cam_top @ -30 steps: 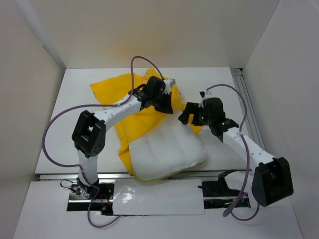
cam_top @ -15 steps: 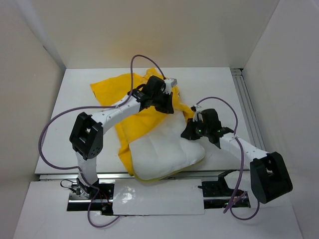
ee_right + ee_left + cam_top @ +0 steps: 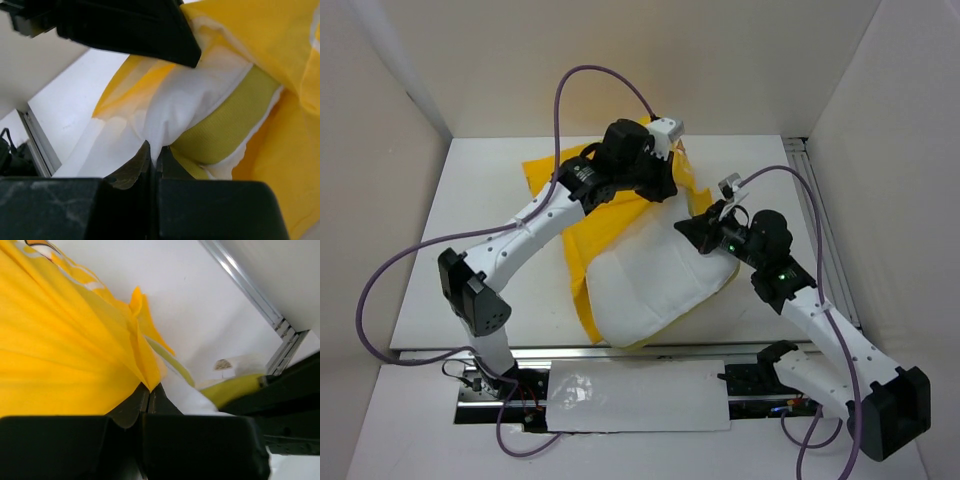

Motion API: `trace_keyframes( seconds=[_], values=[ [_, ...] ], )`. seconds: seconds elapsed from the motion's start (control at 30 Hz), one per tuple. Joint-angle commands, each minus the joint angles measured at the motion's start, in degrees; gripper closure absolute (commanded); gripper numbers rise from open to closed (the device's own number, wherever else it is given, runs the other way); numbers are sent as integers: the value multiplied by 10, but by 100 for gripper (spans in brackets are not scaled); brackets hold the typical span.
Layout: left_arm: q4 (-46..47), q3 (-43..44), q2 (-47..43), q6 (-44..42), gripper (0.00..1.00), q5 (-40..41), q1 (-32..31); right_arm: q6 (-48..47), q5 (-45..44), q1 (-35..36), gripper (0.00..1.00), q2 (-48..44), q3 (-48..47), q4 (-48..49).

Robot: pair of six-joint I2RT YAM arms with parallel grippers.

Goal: Put the pillow into the pillowcase

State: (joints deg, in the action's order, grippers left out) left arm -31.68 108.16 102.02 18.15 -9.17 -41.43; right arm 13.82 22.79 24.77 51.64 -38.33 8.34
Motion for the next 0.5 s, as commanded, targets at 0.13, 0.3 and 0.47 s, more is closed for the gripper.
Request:
trace_keyframes(
  seconds=[0.13, 0.3, 0.47],
  values=[
    [-25, 95, -66, -23, 100, -62, -99, 5, -23, 26, 100, 13, 4, 314],
    [-48, 65, -101, -10, 100, -10, -140, -3, -133, 40, 100, 13, 4, 349],
    [6, -103, -125, 50, 100, 45, -146, 21, -178, 40, 100, 6, 12, 347]
  ],
)
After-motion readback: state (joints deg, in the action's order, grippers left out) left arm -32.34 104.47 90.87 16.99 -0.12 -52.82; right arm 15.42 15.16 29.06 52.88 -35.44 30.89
